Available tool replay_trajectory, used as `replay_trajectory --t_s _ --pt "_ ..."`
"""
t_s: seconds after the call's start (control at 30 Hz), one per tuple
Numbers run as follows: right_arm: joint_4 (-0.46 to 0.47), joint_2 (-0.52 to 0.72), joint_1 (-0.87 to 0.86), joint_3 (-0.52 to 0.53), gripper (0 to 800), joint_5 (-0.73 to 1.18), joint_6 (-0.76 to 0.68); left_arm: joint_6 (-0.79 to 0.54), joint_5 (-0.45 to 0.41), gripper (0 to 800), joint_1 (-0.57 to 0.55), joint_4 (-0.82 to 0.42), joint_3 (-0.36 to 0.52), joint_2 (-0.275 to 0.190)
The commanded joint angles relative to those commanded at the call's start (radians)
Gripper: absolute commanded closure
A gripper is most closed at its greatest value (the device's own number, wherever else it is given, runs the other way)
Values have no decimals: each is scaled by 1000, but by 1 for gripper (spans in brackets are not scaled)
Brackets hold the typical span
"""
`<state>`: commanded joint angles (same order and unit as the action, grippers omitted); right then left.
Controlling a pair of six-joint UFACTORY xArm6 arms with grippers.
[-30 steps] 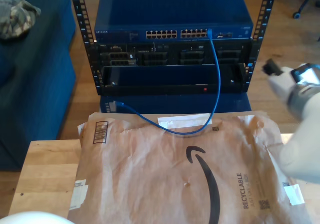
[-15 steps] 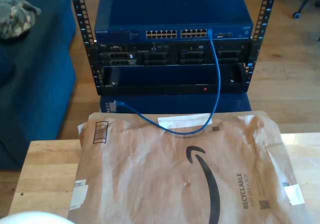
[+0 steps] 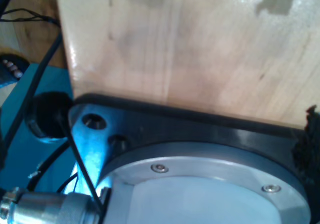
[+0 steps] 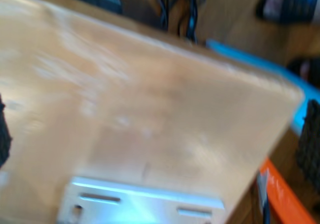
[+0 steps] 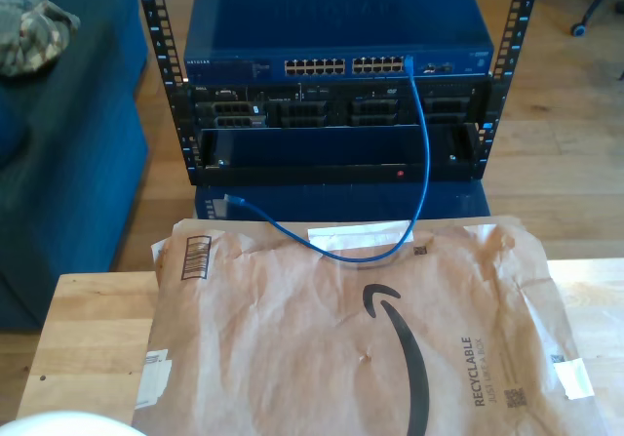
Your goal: Grab the cable and plug it in
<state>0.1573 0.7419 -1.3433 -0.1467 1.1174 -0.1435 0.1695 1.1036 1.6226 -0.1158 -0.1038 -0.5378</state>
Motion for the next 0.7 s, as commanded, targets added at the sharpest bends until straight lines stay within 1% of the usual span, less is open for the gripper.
replay_trajectory --t_s 0.17,0.4,0.7 --pt "-3 -129 -9 11 6 -38 2 0 0 0 0 0 0 0" --pt "-17 -135 -49 95 4 -192 -3 0 0 0 0 0 0 0" --pt "-12 -132 -49 101 4 -204 -3 0 0 0 0 0 0 0"
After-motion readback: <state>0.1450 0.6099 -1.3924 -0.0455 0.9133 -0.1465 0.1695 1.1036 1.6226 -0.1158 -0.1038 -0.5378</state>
